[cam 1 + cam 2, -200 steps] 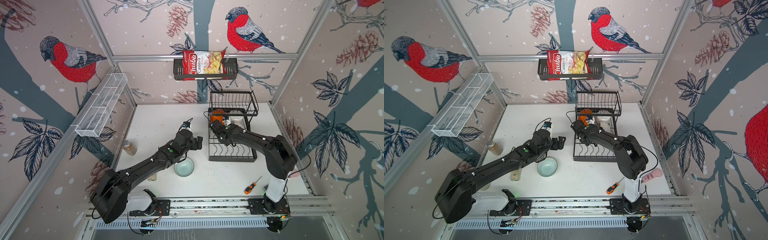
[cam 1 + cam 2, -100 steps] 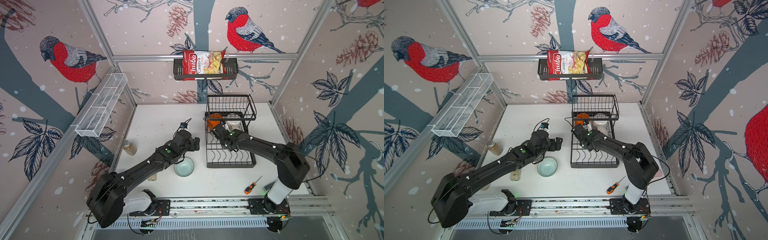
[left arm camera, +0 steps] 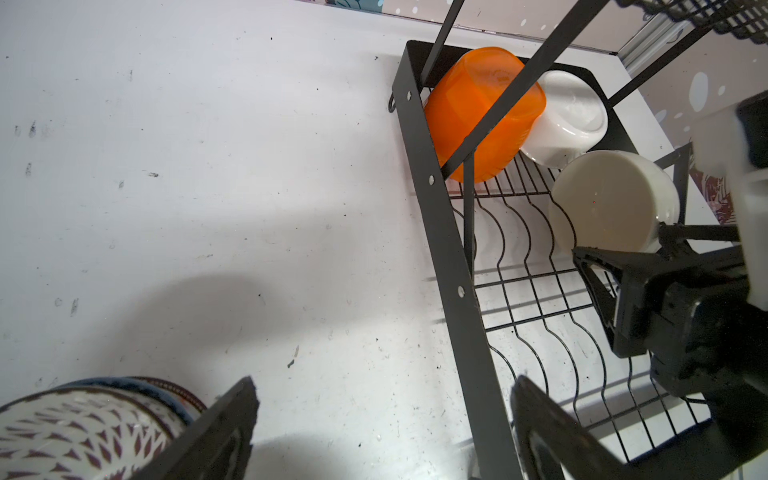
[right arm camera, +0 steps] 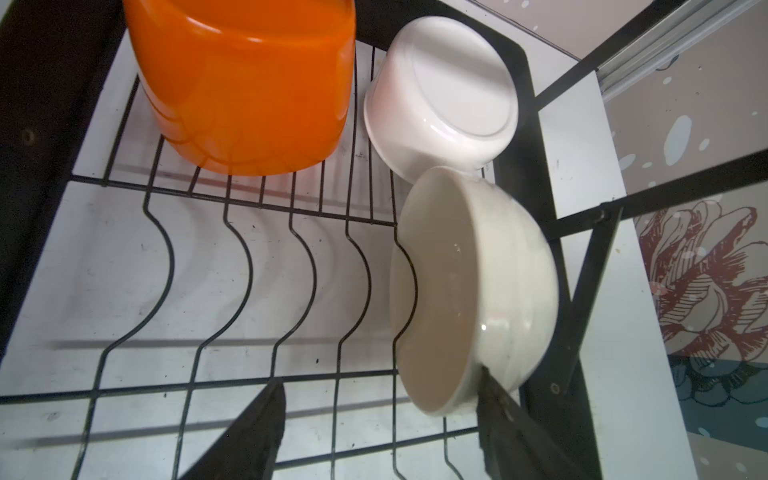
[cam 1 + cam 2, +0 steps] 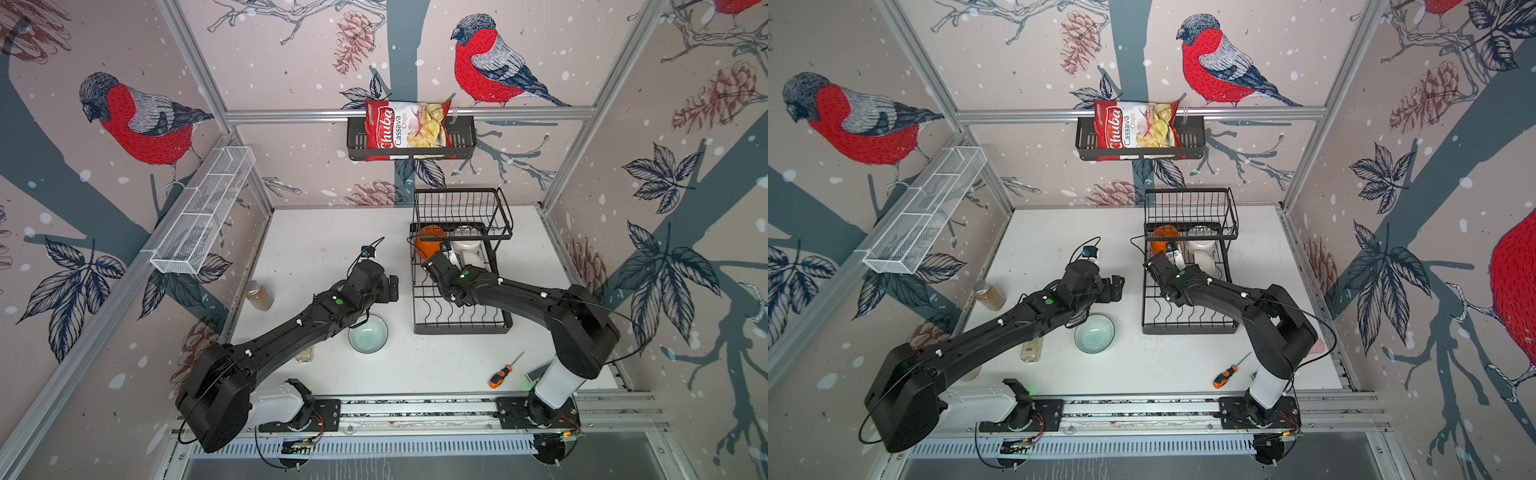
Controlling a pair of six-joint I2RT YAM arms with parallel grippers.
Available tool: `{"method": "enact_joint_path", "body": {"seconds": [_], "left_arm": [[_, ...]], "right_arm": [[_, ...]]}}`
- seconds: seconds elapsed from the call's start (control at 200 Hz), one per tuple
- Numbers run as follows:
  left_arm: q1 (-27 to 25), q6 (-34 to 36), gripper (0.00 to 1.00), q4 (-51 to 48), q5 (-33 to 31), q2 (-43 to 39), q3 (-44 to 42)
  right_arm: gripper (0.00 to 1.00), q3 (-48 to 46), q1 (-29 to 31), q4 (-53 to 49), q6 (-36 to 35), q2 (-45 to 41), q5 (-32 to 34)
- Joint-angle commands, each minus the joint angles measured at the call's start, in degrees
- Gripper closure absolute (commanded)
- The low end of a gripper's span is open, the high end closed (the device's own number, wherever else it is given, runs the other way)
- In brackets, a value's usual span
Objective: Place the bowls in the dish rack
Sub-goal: 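Open the right gripper and lift it off the cream-white bowl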
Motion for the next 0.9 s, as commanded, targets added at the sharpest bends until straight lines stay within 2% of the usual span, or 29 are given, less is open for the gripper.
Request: {"method": "enact_joint_path", "body": {"seconds": [0.0,0.44,0.64,0.891], "left_arm": [[0.11,-0.30,0.06,-0.28,-0.30,0.32,0.72],[0.11,-0.80,0.06,0.14,0.03,0.96,0.56],[0.11,-1.11,0.06,-0.19,-0.28,0.88,0.36],[0.11,-1.18,0.06,-2.05,-0.21,0.30,0.53]], "right_arm": [[0.27,-1.31,0.18,3.44,0.02,0.56,-3.92],[0.24,-5.28,2.35,6.88,-2.45,-3.28,0.36],[0.23,-5.76,4.15,8.23,-5.80,-4.00,2.29],[0.23,-4.90,5.45,7.91,-6.98,-7.90,-0.35]]}}
